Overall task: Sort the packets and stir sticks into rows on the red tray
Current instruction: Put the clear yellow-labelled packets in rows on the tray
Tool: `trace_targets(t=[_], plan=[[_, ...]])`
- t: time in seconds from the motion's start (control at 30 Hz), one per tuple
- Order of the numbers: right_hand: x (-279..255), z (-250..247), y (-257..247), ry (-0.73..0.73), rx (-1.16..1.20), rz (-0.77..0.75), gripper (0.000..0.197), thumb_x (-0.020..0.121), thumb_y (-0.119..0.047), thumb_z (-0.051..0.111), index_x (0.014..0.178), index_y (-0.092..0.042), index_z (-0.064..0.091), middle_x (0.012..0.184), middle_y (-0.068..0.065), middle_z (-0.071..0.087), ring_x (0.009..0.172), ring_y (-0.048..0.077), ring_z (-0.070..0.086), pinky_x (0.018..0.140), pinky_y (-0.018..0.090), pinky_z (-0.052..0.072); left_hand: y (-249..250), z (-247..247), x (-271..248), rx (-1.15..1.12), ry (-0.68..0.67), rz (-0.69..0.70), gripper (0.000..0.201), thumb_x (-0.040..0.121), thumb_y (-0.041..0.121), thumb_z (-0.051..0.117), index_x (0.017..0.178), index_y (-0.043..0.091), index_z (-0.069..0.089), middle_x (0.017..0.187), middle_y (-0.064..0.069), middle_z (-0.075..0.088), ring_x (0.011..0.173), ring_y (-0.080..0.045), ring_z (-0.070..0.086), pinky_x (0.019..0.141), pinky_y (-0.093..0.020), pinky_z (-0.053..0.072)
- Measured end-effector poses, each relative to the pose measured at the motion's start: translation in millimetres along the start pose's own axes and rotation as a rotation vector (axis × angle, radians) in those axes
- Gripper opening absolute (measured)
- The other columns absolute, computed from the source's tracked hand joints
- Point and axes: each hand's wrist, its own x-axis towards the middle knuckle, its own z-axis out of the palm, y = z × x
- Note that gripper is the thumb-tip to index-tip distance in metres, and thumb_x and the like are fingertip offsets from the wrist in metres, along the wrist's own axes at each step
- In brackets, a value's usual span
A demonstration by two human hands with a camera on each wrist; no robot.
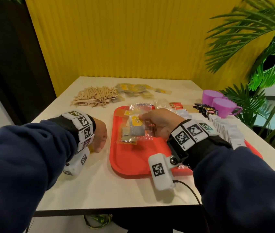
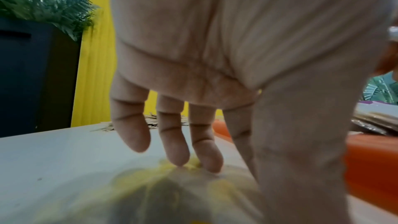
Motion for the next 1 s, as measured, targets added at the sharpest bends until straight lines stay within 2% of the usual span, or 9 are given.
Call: trace_targets(t=[0.07,0.2,0.27,0.33,0.43,0.57,0.73,0.87,1.0], plan=[[0.9,-1.1,1.9,0.006,0.028,-0.002,0.025,0.092,-0.011,0.054,0.067,-0.013,0.051,0.064,-0.001,0.046,0.054,0.009,0.040,0.052,0.020,0.031,-2.8,2.0,2.4,0.020,0.061,-0.002,0.016,0.080,0.013,0.071,0.074,0.021,0.059,0.068,0.012,0.053,0.060,0.000,0.045,0.041,-0.006,0.036],[0.9,-2.6,2.5,0.005,0.069,-0.009,0.023,0.093,-0.011,0.054,0.070,-0.012,0.052,0.063,0.000,0.046,0.053,0.009,0.040,0.052,0.020,0.032,-10.4,10.6,8.3,0.039,0.360,-0.072,0.014,0.083,0.028,0.066,0.090,0.021,0.056,0.083,0.007,0.053,0.074,-0.010,0.047,0.053,-0.017,0.034],[-0.3,-2.7,1.7,-0.001,0.092,-0.017,0.023,0.093,-0.010,0.052,0.070,-0.012,0.052,0.062,0.000,0.044,0.052,0.009,0.038,0.052,0.020,0.031,-14.0,13.1,11.9,0.021,0.427,-0.121,0.025,0.084,0.037,0.064,0.102,0.020,0.057,0.093,0.005,0.052,0.085,-0.015,0.047,0.064,-0.022,0.036],[-1.5,-3.6,0.2,0.001,0.112,-0.032,0.024,0.093,-0.010,0.051,0.069,-0.012,0.051,0.061,0.000,0.042,0.051,0.009,0.036,0.052,0.020,0.029,-17.0,12.0,15.5,-0.038,0.418,-0.159,0.037,0.085,0.044,0.062,0.111,0.018,0.055,0.098,0.003,0.051,0.090,-0.017,0.048,0.074,-0.024,0.037],[-0.9,-5.5,-1.8,0.016,0.120,-0.047,0.025,0.094,-0.010,0.050,0.070,-0.013,0.050,0.060,-0.001,0.041,0.051,0.009,0.035,0.051,0.020,0.028,-22.5,7.0,14.7,-0.161,0.319,-0.156,0.049,0.078,0.049,0.068,0.115,0.022,0.051,0.106,0.004,0.051,0.096,-0.016,0.049,0.078,-0.027,0.038],[2.7,-7.1,-5.1,0.058,0.145,-0.070,0.020,0.093,-0.009,0.051,0.074,-0.014,0.054,0.063,-0.001,0.047,0.051,0.009,0.038,0.052,0.021,0.030,-22.3,3.9,9.0,0.005,0.223,-0.173,0.053,0.072,0.035,0.077,0.116,0.025,0.050,0.109,0.007,0.049,0.093,-0.013,0.050,0.073,-0.024,0.039],[7.8,-5.3,-5.1,0.064,0.197,-0.108,0.017,0.092,-0.009,0.053,0.075,-0.014,0.056,0.064,0.000,0.048,0.051,0.010,0.041,0.051,0.022,0.034,-15.9,-0.6,7.5,0.075,0.175,-0.187,0.047,0.081,0.039,0.068,0.117,0.009,0.061,0.103,0.001,0.058,0.090,-0.014,0.051,0.058,-0.018,0.037],[12.3,-4.7,-2.4,0.087,0.255,-0.180,0.025,0.091,-0.007,0.053,0.067,-0.014,0.050,0.060,0.001,0.043,0.051,0.011,0.037,0.048,0.022,0.031,-10.2,-3.4,4.9,0.080,0.442,-0.228,0.035,0.091,0.031,0.054,0.115,0.006,0.059,0.114,-0.008,0.061,0.104,-0.022,0.057,0.078,-0.026,0.043],[16.0,-7.1,-2.4,0.103,0.290,-0.187,0.023,0.091,-0.009,0.054,0.069,-0.015,0.051,0.064,0.000,0.048,0.050,0.010,0.042,0.054,0.024,0.036,-4.7,-26.0,3.4,-0.543,0.815,-0.091,0.011,0.087,0.016,0.057,0.089,0.005,0.055,0.086,-0.010,0.054,0.081,-0.025,0.049,0.060,-0.029,0.036]])
